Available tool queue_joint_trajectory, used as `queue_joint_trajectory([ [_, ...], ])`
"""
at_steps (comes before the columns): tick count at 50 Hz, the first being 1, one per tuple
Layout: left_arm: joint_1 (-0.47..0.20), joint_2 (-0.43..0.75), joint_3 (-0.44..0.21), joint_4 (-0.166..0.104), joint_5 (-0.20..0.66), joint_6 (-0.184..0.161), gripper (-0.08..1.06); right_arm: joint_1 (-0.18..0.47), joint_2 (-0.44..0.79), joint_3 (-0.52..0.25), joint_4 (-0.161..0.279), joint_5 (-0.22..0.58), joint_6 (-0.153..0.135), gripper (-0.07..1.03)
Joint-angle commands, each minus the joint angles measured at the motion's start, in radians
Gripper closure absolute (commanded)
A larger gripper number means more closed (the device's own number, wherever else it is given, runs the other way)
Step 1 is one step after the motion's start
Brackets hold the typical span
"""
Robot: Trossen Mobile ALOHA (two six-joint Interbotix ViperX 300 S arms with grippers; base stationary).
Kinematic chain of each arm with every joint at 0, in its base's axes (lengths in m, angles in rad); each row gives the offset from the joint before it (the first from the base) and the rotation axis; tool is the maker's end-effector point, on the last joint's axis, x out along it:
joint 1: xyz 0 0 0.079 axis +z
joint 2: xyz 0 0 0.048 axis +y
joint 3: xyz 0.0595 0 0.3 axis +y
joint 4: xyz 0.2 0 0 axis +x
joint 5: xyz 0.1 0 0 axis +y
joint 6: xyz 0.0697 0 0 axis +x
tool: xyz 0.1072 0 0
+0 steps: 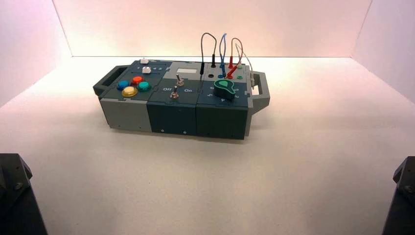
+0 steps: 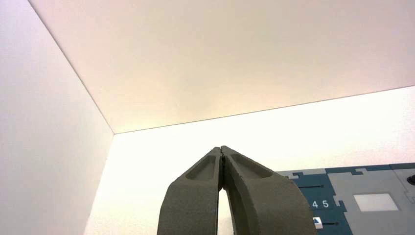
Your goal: Insert the white wire.
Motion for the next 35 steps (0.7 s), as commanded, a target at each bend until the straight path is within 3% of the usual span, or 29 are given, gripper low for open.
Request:
queue_joint_trajectory([
  [1, 0.002, -0.008, -0.008, 0.003, -0.009, 0.003, 1.01, 0.0, -0.003, -0.029, 0.0, -0.003, -0.002, 0.42],
  [16, 0.002, -0.008, -0.008, 0.002, -0.008, 0.003, 1.01, 0.002, -0.005, -0.029, 0.0, -0.002, -0.002, 0.42],
  [31, -0.011, -0.008, -0.029, 0.005, 0.066, 0.009, 1.01, 0.043, -0.008, -0.058, 0.003, 0.124, 0.002, 0.42],
  [35, -0.018, -0.008, -0.049, 0.014, 0.127, 0.034, 1.01, 0.067, -0.011, -0.075, 0.003, 0.179, -0.002, 0.42],
])
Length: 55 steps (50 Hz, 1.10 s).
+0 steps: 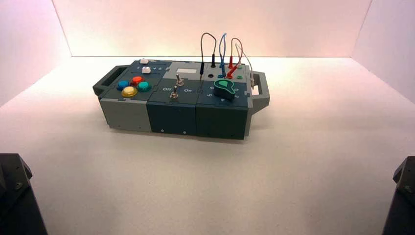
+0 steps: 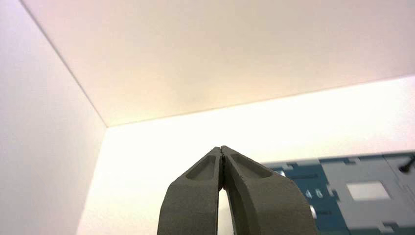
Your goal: Insert the white wire.
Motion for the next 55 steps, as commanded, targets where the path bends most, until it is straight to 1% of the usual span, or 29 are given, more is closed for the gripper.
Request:
queue_joint_trajectory([
  [1, -0.015, -0.009, -0.049, 0.012, 0.066, 0.029, 1.01, 0.034, -0.012, -0.054, 0.002, 0.066, -0.002, 0.42],
  [2, -0.02, -0.009, -0.06, 0.014, 0.1, 0.046, 1.01, 0.04, -0.012, -0.061, 0.002, 0.087, -0.002, 0.42],
  [4, -0.023, -0.009, -0.063, 0.015, 0.112, 0.051, 1.01, 0.046, -0.014, -0.071, 0.002, 0.109, -0.003, 0.42],
  [6, -0.029, -0.008, -0.072, 0.017, 0.144, 0.069, 1.01, 0.054, -0.014, -0.084, 0.0, 0.143, -0.006, 0.42],
  [7, -0.054, -0.003, -0.097, 0.017, 0.221, 0.112, 1.01, 0.072, -0.014, -0.114, 0.002, 0.215, -0.018, 0.42],
  [9, -0.069, 0.0, -0.107, 0.017, 0.252, 0.129, 1.01, 0.084, -0.015, -0.118, 0.002, 0.232, -0.021, 0.42],
  [10, -0.069, 0.0, -0.107, 0.017, 0.252, 0.129, 1.01, 0.087, -0.015, -0.12, 0.0, 0.238, -0.023, 0.42],
  [11, -0.084, 0.002, -0.115, 0.017, 0.282, 0.141, 1.01, 0.097, -0.015, -0.12, 0.0, 0.252, -0.026, 0.42],
  [12, -0.092, 0.002, -0.118, 0.017, 0.295, 0.147, 1.01, 0.104, -0.015, -0.12, 0.002, 0.261, -0.028, 0.42],
  [17, -0.117, 0.002, -0.129, 0.017, 0.348, 0.164, 1.01, 0.15, -0.012, -0.126, 0.002, 0.313, -0.032, 0.42],
  [21, -0.138, 0.002, -0.141, 0.017, 0.399, 0.184, 1.01, 0.193, -0.003, -0.133, 0.002, 0.374, -0.048, 0.42],
  [24, -0.15, 0.003, -0.15, 0.015, 0.439, 0.202, 1.01, 0.224, 0.012, -0.149, 0.002, 0.437, -0.063, 0.42],
  [27, -0.163, 0.009, -0.163, 0.012, 0.492, 0.222, 1.01, 0.239, 0.025, -0.161, 0.002, 0.482, -0.067, 0.42],
  [28, -0.163, 0.009, -0.163, 0.012, 0.492, 0.222, 1.01, 0.239, 0.025, -0.161, 0.002, 0.482, -0.067, 0.42],
  [30, -0.173, 0.015, -0.175, 0.008, 0.549, 0.23, 1.01, 0.242, 0.034, -0.173, 0.003, 0.515, -0.067, 0.42],
  [36, -0.195, 0.015, -0.184, -0.003, 0.626, 0.23, 1.01, 0.249, 0.038, -0.181, 0.003, 0.548, -0.075, 0.42],
  [39, -0.213, 0.012, -0.186, -0.005, 0.653, 0.23, 1.01, 0.264, 0.04, -0.181, 0.005, 0.561, -0.092, 0.42],
  [42, -0.236, 0.009, -0.187, -0.005, 0.681, 0.23, 1.01, 0.296, 0.044, -0.181, 0.005, 0.577, -0.112, 0.42],
  [43, -0.241, 0.009, -0.187, -0.006, 0.684, 0.23, 1.01, 0.301, 0.046, -0.181, 0.005, 0.578, -0.114, 0.42],
  [46, -0.278, 0.006, -0.183, -0.006, 0.696, 0.232, 1.01, 0.347, 0.063, -0.181, 0.005, 0.588, -0.124, 0.42],
  [52, -0.287, 0.014, -0.181, -0.006, 0.696, 0.232, 1.01, 0.353, 0.104, -0.175, 0.005, 0.589, -0.13, 0.42],
  [55, -0.287, 0.02, -0.179, -0.006, 0.693, 0.232, 1.01, 0.353, 0.123, -0.173, 0.005, 0.581, -0.143, 0.42],
])
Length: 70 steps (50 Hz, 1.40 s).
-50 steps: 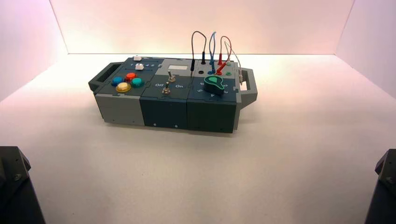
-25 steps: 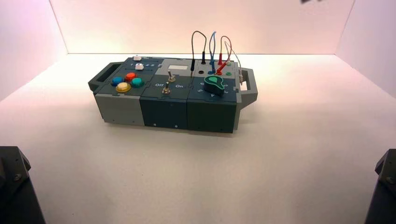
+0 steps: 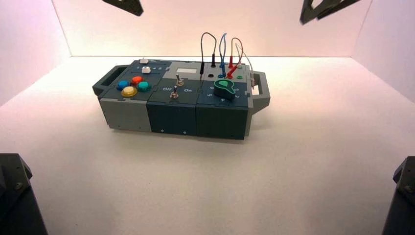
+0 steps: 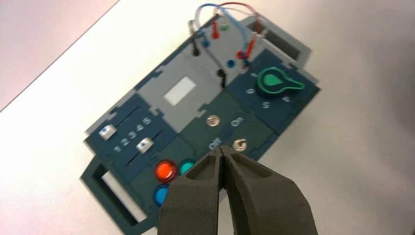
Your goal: Insert the white wire.
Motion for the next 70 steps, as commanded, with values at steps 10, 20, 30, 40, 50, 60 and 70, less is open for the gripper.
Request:
queue_joint_trajectory([
  [10, 0.002, 0.049, -0.021, -0.005, -0.025, 0.006, 1.01, 0.005, 0.106, -0.032, 0.003, -0.057, -0.044, 0.42],
  [20, 0.002, 0.081, -0.025, -0.008, -0.029, 0.006, 1.01, 0.009, 0.192, -0.064, 0.002, -0.064, -0.072, 0.42],
  [30, 0.0, 0.072, -0.025, -0.009, -0.038, 0.006, 1.01, 0.038, 0.287, -0.107, -0.002, -0.087, -0.078, 0.42],
  [40, 0.0, 0.06, -0.021, -0.009, -0.038, 0.006, 1.01, 0.043, 0.334, -0.144, -0.005, -0.094, -0.084, 0.42],
  [50, 0.0, 0.052, -0.02, -0.009, -0.038, 0.005, 1.01, 0.058, 0.39, -0.178, -0.005, -0.094, -0.087, 0.42],
  [60, 0.0, 0.052, -0.02, -0.009, -0.04, 0.006, 1.01, 0.081, 0.451, -0.206, -0.006, -0.095, -0.087, 0.42],
  [70, 0.0, 0.049, -0.018, -0.008, -0.038, 0.006, 1.01, 0.081, 0.488, -0.219, -0.005, -0.095, -0.087, 0.42],
])
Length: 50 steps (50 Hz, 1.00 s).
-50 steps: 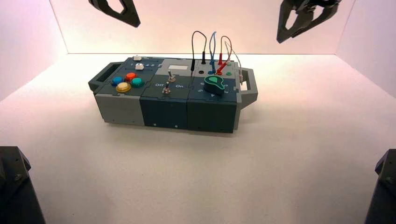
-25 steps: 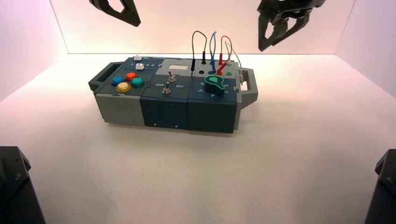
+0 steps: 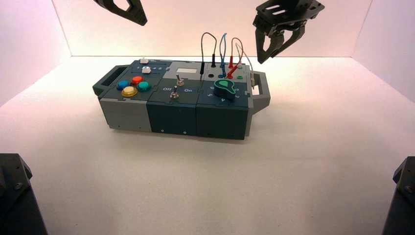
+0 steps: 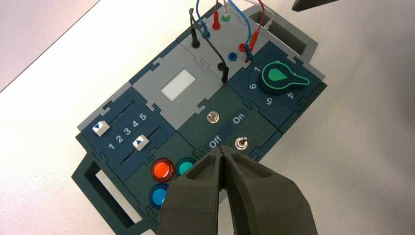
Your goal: Insert the white wire.
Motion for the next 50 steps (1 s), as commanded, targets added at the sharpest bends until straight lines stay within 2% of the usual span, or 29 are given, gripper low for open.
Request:
queue_joint_trajectory([
  [1, -0.002, -0.012, -0.018, -0.005, -0.005, 0.006, 1.01, 0.006, 0.008, -0.034, 0.0, -0.006, -0.006, 0.42],
  [43, -0.002, -0.014, -0.017, -0.003, -0.006, 0.006, 1.01, 0.031, 0.158, -0.115, -0.006, -0.006, -0.006, 0.43],
  [46, -0.002, -0.014, -0.017, -0.003, -0.006, 0.006, 1.01, 0.031, 0.166, -0.12, -0.012, -0.005, -0.006, 0.47],
  [50, -0.002, -0.014, -0.017, -0.003, -0.006, 0.006, 1.01, 0.031, 0.175, -0.127, -0.02, 0.009, -0.006, 0.65],
])
